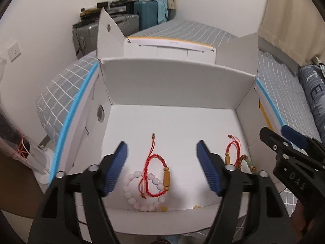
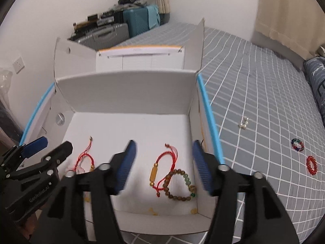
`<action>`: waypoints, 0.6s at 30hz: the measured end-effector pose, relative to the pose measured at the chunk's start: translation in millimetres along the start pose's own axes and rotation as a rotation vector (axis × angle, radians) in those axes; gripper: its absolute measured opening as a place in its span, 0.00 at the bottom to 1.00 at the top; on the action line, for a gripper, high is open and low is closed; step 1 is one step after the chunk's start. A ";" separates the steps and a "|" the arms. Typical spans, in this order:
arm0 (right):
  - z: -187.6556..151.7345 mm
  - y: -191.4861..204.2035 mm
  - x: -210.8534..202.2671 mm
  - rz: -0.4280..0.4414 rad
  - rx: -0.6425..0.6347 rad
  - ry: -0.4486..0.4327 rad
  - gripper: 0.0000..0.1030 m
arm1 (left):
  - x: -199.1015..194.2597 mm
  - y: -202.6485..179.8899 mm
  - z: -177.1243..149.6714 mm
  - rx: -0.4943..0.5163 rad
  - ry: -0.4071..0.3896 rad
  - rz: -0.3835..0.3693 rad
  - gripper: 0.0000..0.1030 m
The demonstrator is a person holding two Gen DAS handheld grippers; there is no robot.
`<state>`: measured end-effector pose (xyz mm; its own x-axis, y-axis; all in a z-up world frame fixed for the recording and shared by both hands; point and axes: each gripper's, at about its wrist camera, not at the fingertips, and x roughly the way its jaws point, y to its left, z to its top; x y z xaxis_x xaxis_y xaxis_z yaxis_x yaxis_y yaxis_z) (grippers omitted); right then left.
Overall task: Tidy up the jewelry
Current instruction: 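Open the left tool and the right tool to drop both bracelets into the box, then move both tools back over the remaining bracelets on the bed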
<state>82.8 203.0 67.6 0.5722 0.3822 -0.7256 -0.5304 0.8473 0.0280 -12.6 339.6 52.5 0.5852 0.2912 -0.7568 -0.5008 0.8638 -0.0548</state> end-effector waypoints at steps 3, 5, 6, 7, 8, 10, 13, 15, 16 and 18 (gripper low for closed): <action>3.4 -5.0 -12.0 -0.012 0.003 -0.035 0.66 | -7.2 -1.8 2.4 -0.003 -0.017 -0.007 0.84; 3.9 -8.7 -18.7 -0.018 0.001 -0.054 0.69 | -11.6 -4.7 3.4 0.002 -0.032 -0.013 0.88; 4.1 -11.2 -21.9 -0.022 0.001 -0.063 0.72 | -13.8 -6.6 3.7 0.004 -0.037 -0.014 0.90; 4.3 -14.9 -25.9 -0.025 0.004 -0.072 0.73 | -15.1 -7.4 5.4 0.007 -0.041 -0.016 0.91; 4.5 -17.3 -28.8 -0.025 0.007 -0.078 0.76 | -18.4 -9.5 5.7 0.010 -0.047 -0.017 0.92; 3.7 -24.0 -35.5 -0.029 0.005 -0.091 0.81 | -25.1 -15.2 7.0 0.017 -0.062 -0.019 0.94; -0.3 -34.7 -48.8 -0.054 -0.003 -0.122 0.88 | -37.8 -27.4 9.5 0.020 -0.088 -0.050 0.94; 0.0 -44.9 -57.8 -0.063 -0.001 -0.130 0.90 | -44.8 -38.3 11.5 0.031 -0.105 -0.064 0.94; -0.6 -51.7 -63.6 -0.067 0.010 -0.138 0.90 | -47.3 -44.8 12.8 0.038 -0.110 -0.069 0.94; -0.7 -64.7 -72.5 -0.085 0.025 -0.145 0.92 | -51.3 -62.0 16.3 0.057 -0.119 -0.081 0.94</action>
<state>75.2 120.3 117.9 0.6996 0.3562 -0.6195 -0.4615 0.8871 -0.0112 -1.2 277.8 105.3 0.6952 0.2632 -0.6689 -0.4138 0.9074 -0.0730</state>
